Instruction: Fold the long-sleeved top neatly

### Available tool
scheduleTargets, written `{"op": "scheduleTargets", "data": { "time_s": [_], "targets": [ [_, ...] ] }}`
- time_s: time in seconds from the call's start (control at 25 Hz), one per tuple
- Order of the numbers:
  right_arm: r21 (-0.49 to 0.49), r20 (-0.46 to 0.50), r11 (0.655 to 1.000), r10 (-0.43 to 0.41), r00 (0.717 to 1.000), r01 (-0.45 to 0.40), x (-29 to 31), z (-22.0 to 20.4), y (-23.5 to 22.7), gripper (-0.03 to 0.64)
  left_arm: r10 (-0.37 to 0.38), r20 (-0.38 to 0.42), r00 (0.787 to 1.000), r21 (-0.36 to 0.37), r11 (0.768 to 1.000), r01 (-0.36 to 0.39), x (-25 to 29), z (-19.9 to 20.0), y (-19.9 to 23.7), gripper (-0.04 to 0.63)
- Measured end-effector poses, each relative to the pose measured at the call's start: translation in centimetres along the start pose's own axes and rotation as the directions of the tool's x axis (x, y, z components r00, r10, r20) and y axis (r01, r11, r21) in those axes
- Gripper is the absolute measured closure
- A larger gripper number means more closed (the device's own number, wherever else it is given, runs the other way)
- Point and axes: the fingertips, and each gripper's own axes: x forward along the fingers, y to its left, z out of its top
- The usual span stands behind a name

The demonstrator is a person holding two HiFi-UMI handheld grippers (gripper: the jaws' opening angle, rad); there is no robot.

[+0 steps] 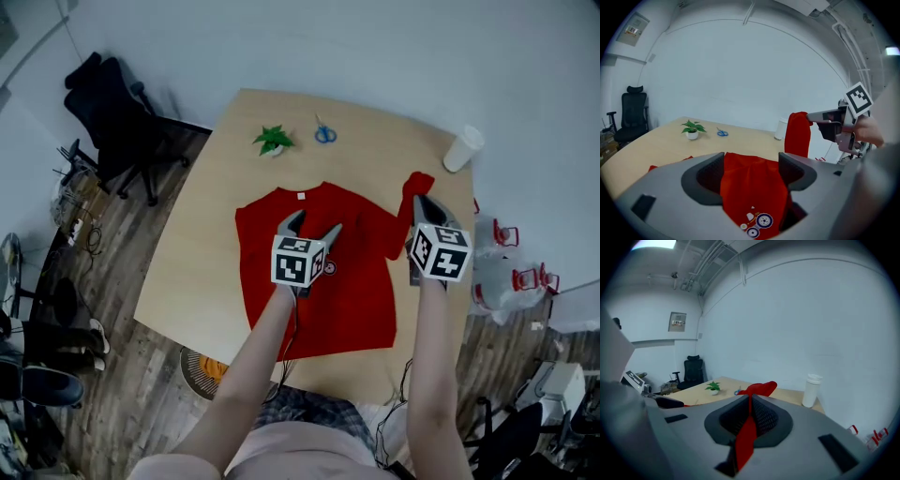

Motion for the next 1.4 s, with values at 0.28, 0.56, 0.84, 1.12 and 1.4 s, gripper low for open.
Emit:
{"op": "scheduleTargets", "data": {
  "time_s": [0.28,0.56,0.84,1.12,1.4],
  "targets": [
    [-0.088,-0.01,0.972,0.219,0.976,-0.219,5.2,1.0,11.0,0.591,0.119,0.024,0.993,-0.059,0.991,-0.117,-3.8,-0.2,7.4,0.236],
    [-0.157,-0.078,0.9,0.398,0.914,-0.406,8.4,-1.2,21.7,0.591,0.219,0.018,0.976,-0.118,0.969,-0.216,-7.9,-2.2,13.2,0.236],
    [-0.202,-0.197,0.803,0.527,0.827,-0.56,10.0,-5.9,30.9,0.591,0.293,-0.013,0.956,-0.164,0.942,-0.292,-11.6,-5.4,17.7,0.236],
    [-0.23,-0.343,0.73,0.558,0.755,-0.644,11.2,-12.1,36.8,0.589,0.336,-0.04,0.941,-0.198,0.921,-0.337,-14.0,-8.0,20.5,0.236],
    [-0.209,-0.391,0.725,0.553,0.735,-0.657,12.2,-14.4,38.6,0.566,0.363,-0.053,0.93,-0.217,0.905,-0.365,-15.5,-9.3,22.0,0.236]
  ]
}}
